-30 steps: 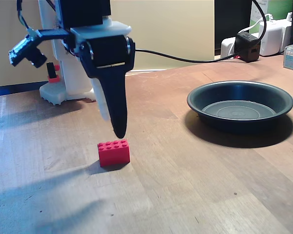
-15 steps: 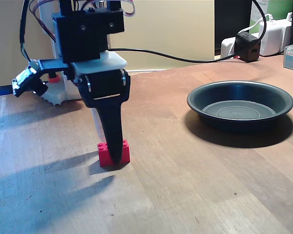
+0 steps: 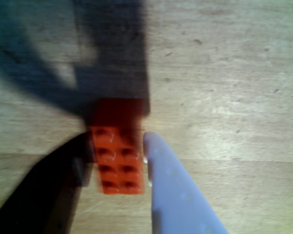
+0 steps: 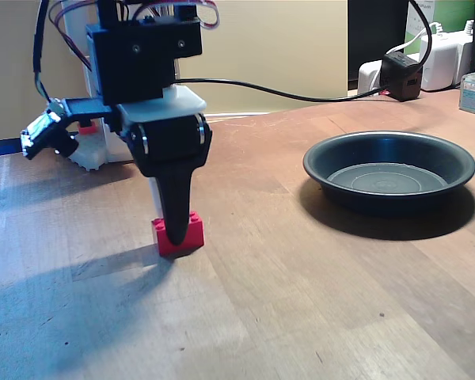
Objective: Grasp a lego block and put it in the bin.
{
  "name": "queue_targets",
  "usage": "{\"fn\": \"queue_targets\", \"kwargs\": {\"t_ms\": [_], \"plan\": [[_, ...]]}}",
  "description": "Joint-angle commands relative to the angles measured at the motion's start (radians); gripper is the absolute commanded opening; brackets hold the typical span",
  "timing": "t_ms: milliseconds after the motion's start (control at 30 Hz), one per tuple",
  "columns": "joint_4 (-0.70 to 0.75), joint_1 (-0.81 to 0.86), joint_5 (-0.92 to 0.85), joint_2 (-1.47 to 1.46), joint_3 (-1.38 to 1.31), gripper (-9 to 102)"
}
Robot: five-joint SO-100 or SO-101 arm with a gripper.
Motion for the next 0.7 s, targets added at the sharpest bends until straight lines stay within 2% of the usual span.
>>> {"fn": "queue_targets", "kwargs": {"t_ms": [0,333,533,667], "plan": [[-0.003,-0.006,0.006,0.003,0.003,1],[0.015,-0.005,0.005,0.018,-0.006,0],[0.058,-0.009,0.005,0.034,-0.011,0],[0.126,-0.028,0.051,0.146,-0.011,0]]}}
